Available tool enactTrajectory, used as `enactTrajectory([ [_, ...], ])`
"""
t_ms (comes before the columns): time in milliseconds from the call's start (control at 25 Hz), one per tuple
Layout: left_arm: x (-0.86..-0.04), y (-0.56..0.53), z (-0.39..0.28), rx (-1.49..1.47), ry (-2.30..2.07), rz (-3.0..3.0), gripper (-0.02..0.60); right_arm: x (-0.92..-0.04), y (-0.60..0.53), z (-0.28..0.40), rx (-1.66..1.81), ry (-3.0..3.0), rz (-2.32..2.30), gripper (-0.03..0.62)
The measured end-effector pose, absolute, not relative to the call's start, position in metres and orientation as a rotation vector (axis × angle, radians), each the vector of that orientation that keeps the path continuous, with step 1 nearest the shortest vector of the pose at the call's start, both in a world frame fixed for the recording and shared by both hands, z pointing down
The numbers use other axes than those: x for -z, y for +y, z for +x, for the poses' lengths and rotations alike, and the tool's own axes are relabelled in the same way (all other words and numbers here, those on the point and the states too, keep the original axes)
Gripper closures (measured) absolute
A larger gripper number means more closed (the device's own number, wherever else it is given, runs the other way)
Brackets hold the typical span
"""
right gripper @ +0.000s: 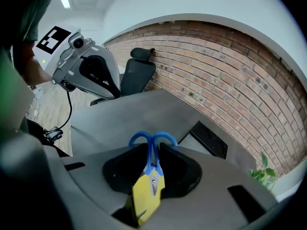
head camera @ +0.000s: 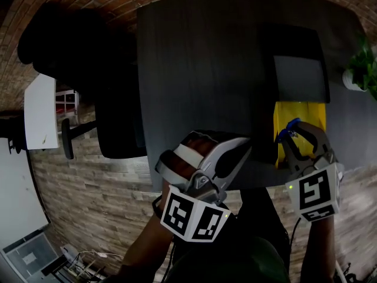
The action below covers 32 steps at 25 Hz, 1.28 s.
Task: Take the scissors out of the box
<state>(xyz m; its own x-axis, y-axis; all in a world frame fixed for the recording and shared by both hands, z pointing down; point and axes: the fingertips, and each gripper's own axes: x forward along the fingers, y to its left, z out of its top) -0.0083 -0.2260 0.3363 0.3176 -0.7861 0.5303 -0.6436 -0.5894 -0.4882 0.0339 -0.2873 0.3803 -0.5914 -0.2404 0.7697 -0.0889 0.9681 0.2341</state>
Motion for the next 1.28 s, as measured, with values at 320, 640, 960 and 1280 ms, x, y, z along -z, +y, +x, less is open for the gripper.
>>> enactTrajectory([
  [320, -0.331, -0.198, -0.042, 1.149, 1.398, -2.357, 0.581, -0.372, -0.263, -0.003, 0.252, -2.231, 0.179, 0.516],
  [640, -0.327, -0.172, -0.064, 1.161, 1.477, -2.329, 0.581, -0.37, -0.235, -0.035, 0.277, -2.251, 0.109, 0.516],
  [960, -0.336, -0.149, -0.083, 1.172, 1.559, -2.316, 0.581, -0.38, -0.211, -0.059, 0.295, -2.248, 0.025, 0.516],
  [1280, -0.351, -0.125, -0.102, 1.189, 1.655, -2.307, 0.581, -0.398, -0.184, -0.081, 0.311, -2.234, -0.07, 0.516],
])
